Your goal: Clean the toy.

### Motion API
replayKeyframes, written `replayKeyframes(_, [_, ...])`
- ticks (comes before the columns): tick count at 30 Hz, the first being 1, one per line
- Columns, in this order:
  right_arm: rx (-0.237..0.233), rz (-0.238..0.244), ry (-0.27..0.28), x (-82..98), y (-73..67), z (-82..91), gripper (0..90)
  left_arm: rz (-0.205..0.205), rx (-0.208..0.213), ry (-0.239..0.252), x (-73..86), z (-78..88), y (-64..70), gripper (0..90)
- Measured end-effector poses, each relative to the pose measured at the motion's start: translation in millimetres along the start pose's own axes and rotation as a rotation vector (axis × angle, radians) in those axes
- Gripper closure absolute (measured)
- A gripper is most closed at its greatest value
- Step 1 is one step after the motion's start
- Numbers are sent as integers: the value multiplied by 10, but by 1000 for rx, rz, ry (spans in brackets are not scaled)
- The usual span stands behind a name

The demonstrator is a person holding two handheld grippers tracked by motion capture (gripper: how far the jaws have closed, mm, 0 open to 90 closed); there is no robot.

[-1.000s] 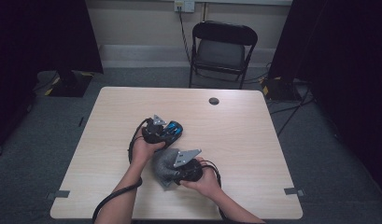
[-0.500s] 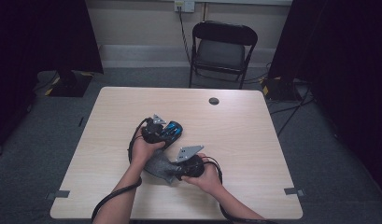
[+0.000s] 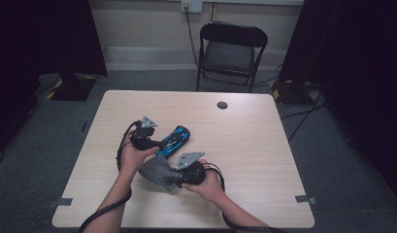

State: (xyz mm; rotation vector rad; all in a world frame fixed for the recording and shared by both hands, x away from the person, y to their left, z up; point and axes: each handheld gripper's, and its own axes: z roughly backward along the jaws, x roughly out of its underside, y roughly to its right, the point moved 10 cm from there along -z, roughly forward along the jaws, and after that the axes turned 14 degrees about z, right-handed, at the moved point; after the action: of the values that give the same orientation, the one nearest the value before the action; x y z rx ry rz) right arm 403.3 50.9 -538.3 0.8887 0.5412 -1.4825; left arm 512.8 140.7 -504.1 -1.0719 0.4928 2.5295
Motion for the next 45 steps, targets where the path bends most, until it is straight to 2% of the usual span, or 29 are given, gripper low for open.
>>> replayKeyframes(5, [10,5,-10,-50,24,-105,674,31,-3,20,137,193,-135,249])
replayKeyframes(8, [28,5,-3,-85,50,-163,674,49,7,37,207,290,-171,238])
replayKeyframes(15, [44,12,-32,-126,111,-321,672,77,-6,48,387,492,-259,221])
replayKeyframes(19, [56,4,-51,-158,129,-417,665,106,-18,56,492,604,-323,220])
replayKeyframes(23, [57,-47,-53,-197,149,-529,606,126,-16,66,540,697,-351,221])
replayKeyframes(25, [63,-45,-63,-210,146,-562,515,125,-30,65,572,739,-368,221])
replayKeyframes(28, [60,-61,-56,-231,130,-538,435,130,-34,63,615,771,-355,222])
replayKeyframes(30, [77,-65,-50,-252,141,-475,368,127,-30,59,647,789,-324,221])
replayKeyframes(35, [100,-57,-36,-279,195,-244,359,128,-30,48,730,831,-259,221])
replayKeyframes(37, [127,-48,-47,-243,250,-143,391,137,-21,47,767,863,-222,220])
replayKeyframes(38, [140,-43,-54,-198,289,-95,444,138,-24,47,781,874,-212,220])
replayKeyframes(40, [169,-56,-74,-108,352,-50,474,142,-19,42,820,915,-170,219])
replayKeyframes(41, [181,-60,-95,-33,392,-40,522,148,-13,42,830,928,-149,220])
replayKeyframes(45, [198,-77,-116,115,448,-84,579,156,3,46,877,1002,-61,230])
